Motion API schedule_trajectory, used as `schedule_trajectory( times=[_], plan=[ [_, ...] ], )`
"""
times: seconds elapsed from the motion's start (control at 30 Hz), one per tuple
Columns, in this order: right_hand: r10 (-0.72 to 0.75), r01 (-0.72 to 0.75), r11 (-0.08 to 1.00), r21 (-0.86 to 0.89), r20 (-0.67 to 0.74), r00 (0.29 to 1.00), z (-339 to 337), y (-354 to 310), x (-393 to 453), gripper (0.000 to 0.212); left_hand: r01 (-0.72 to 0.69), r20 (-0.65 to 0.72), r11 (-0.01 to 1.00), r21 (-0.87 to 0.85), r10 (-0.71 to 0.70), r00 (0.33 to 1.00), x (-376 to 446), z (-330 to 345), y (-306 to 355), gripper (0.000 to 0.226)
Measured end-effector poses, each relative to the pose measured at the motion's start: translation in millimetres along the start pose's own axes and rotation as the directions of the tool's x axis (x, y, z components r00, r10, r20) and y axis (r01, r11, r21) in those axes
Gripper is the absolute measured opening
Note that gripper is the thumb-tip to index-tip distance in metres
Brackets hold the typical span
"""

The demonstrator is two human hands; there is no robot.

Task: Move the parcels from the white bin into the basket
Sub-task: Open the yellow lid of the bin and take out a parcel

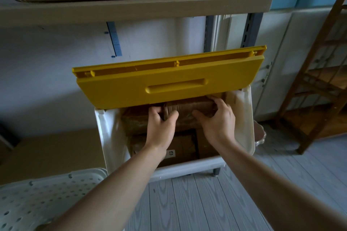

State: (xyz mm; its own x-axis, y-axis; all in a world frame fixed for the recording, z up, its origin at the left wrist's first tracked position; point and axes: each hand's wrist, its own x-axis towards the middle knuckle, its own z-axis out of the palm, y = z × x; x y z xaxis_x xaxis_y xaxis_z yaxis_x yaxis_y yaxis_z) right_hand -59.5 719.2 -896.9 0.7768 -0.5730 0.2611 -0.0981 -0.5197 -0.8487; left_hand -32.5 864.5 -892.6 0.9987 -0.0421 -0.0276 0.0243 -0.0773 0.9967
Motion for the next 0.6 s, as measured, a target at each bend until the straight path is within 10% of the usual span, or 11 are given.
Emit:
schedule_trajectory(
  times=[0.3, 0.6],
  plan=[
    [0.0, -0.004, 0.996, 0.089, 0.044, 0.999, -20, -17, -38, 0.06, 0.289, -0.068, 0.916, -0.277, -0.319, 0.945, -18, -20, 8, 0.041],
    [0.275, -0.361, 0.824, 0.437, 0.249, 0.929, -44, -20, -72, 0.037, 0.236, 0.115, 0.932, -0.276, -0.212, 0.97, -72, -57, 10, 0.023]
  ],
)
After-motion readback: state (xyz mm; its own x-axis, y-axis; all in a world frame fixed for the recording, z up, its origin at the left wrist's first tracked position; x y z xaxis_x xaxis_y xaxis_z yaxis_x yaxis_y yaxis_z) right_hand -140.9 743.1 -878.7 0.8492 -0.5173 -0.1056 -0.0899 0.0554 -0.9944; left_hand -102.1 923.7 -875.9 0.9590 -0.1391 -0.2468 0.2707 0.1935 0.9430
